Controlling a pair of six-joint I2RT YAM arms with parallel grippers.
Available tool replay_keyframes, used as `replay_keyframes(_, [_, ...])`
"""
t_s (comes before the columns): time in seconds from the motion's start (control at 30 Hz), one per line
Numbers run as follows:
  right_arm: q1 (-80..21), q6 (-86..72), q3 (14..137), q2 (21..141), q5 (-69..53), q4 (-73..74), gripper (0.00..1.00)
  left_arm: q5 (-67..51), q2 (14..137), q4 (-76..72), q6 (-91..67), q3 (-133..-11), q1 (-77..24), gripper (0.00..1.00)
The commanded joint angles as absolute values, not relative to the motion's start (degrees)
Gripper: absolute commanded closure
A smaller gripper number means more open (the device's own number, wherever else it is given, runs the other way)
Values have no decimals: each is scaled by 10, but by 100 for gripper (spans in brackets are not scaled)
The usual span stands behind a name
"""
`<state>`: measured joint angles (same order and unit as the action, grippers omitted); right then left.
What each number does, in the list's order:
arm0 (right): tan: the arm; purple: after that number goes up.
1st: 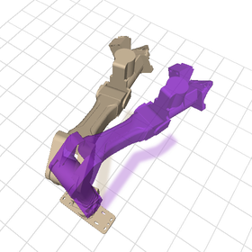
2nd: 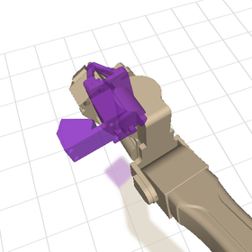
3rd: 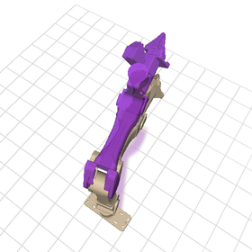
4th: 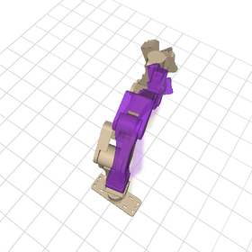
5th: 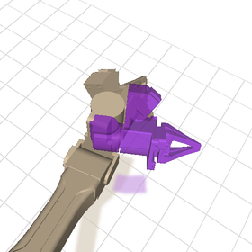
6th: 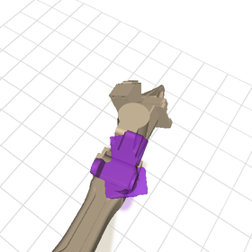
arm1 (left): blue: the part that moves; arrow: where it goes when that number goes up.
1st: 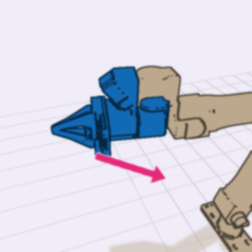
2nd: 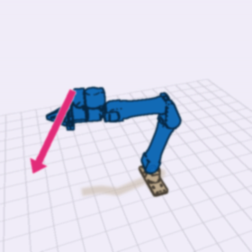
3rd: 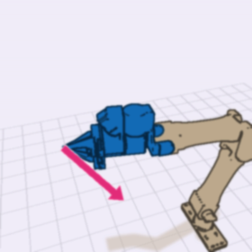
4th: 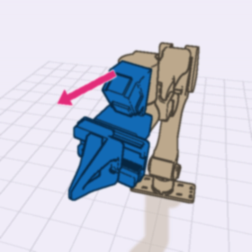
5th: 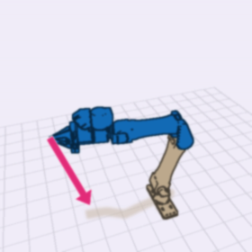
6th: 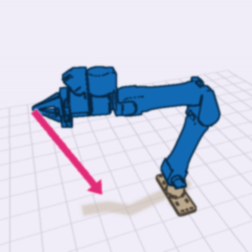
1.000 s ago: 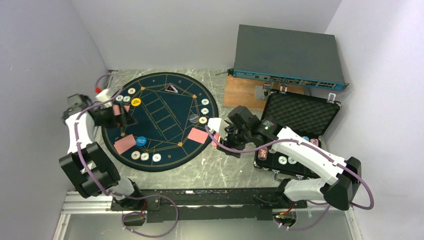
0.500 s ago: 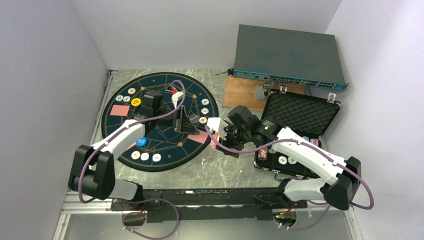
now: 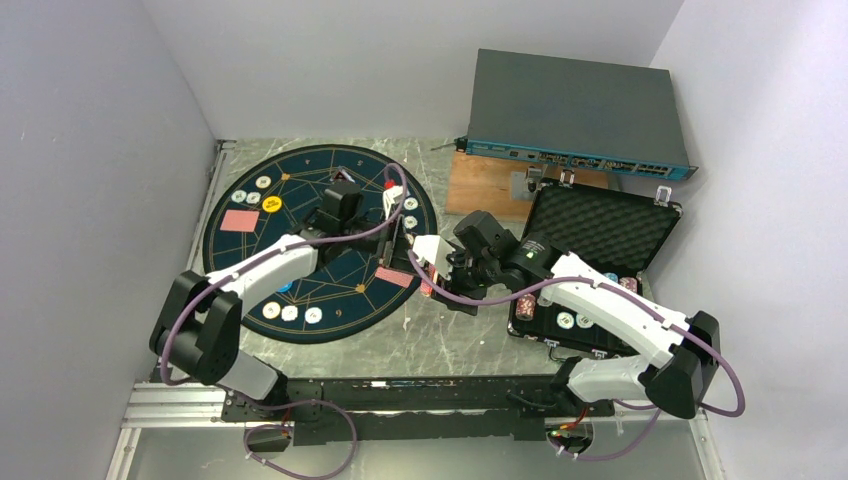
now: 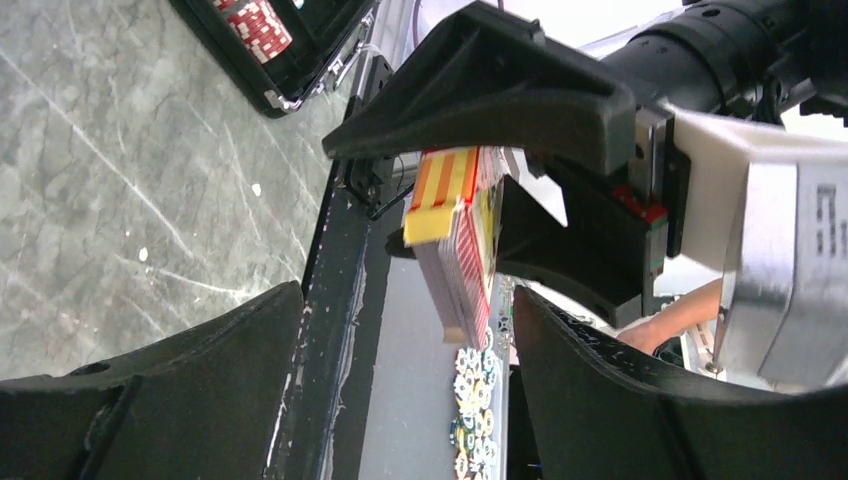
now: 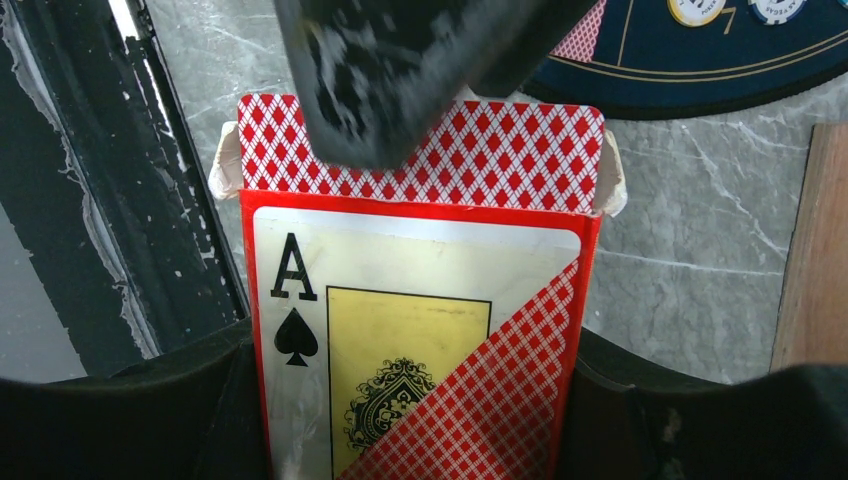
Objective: Distribute texas hold em gaming equipment
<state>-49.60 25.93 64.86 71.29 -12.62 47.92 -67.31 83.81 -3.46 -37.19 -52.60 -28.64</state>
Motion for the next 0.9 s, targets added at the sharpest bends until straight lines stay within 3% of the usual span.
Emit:
replay_keyframes(0.0, [-500, 264, 681, 712, -137, 458, 100, -657, 859, 14, -330, -584, -310, 20])
replay_keyframes(0.27, [-501, 264, 682, 708, -133, 461, 100, -620, 870, 131, -257, -597, -289, 42])
replay_keyframes(0.43, [-501, 262, 673, 702, -132, 463, 100, -630, 845, 116, -265, -568, -246, 45])
replay_keyframes(0.5, [-501, 263, 669, 701, -130, 465, 100, -646, 828, 81, -273, -554, -233, 42])
replay_keyframes(0.67, [-501, 267, 665, 705, -130, 462, 100, -680, 783, -26, -319, -536, -233, 20])
replay_keyframes(0.87, [-501, 269, 673, 713, -128, 458, 100, -674, 806, -11, -316, -555, -264, 19])
